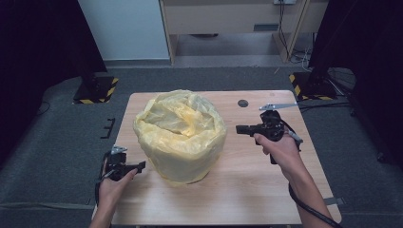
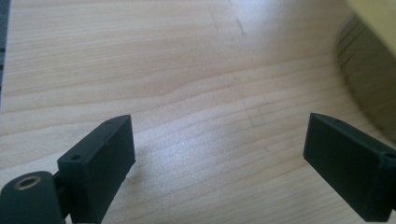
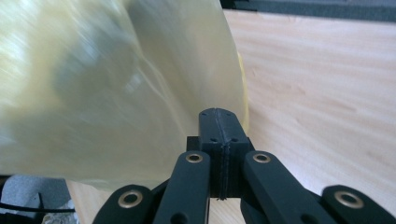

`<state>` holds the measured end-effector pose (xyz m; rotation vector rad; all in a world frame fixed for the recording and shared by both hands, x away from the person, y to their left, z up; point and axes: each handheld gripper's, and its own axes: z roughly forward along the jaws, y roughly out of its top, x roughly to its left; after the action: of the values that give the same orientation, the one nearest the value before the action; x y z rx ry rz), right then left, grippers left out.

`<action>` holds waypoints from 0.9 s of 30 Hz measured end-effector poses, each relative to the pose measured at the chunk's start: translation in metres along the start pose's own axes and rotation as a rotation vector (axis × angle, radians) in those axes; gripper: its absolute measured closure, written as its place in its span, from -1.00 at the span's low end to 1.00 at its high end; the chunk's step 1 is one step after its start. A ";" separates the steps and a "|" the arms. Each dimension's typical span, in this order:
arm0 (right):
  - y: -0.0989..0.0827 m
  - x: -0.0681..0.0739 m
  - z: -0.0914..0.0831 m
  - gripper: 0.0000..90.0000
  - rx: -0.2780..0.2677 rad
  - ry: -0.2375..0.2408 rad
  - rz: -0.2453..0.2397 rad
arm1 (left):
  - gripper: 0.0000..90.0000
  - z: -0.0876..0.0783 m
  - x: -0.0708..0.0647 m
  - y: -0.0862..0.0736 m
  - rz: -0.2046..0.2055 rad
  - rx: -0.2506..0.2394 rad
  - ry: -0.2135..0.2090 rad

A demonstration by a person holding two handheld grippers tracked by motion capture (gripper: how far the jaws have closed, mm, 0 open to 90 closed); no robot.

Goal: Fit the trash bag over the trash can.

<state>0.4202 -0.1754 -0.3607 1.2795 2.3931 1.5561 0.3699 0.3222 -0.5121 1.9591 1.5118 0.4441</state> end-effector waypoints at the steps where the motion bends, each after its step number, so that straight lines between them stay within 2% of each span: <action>1: 0.004 0.002 -0.003 1.00 -0.006 0.003 -0.004 | -0.81 0.001 0.000 -0.001 0.001 0.000 0.002; 6: 0.020 0.012 -0.012 1.00 -0.027 0.015 -0.022 | -0.81 0.004 0.003 -0.003 0.000 0.003 0.012; 11: 0.042 0.026 -0.016 1.00 -0.048 0.035 -0.050 | -0.82 0.008 0.003 -0.006 0.027 0.022 0.023; 16: 0.056 0.036 -0.016 1.00 -0.058 0.046 -0.067 | -0.83 0.010 0.004 -0.007 0.041 0.016 0.035; 21: 0.075 0.055 -0.008 1.00 -0.053 0.069 -0.107 | -0.86 0.012 0.002 -0.009 0.086 0.016 0.065; 24: 0.088 0.070 0.003 1.00 -0.046 0.087 -0.134 | -0.90 0.012 0.002 -0.010 0.087 0.012 0.064; 27: 0.094 0.077 0.009 1.00 -0.039 0.093 -0.148 | -0.91 0.013 0.002 -0.011 0.087 0.000 0.066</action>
<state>0.4312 -0.1035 -0.2625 1.0194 2.4342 1.6454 0.3703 0.3224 -0.5293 2.0344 1.4709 0.5505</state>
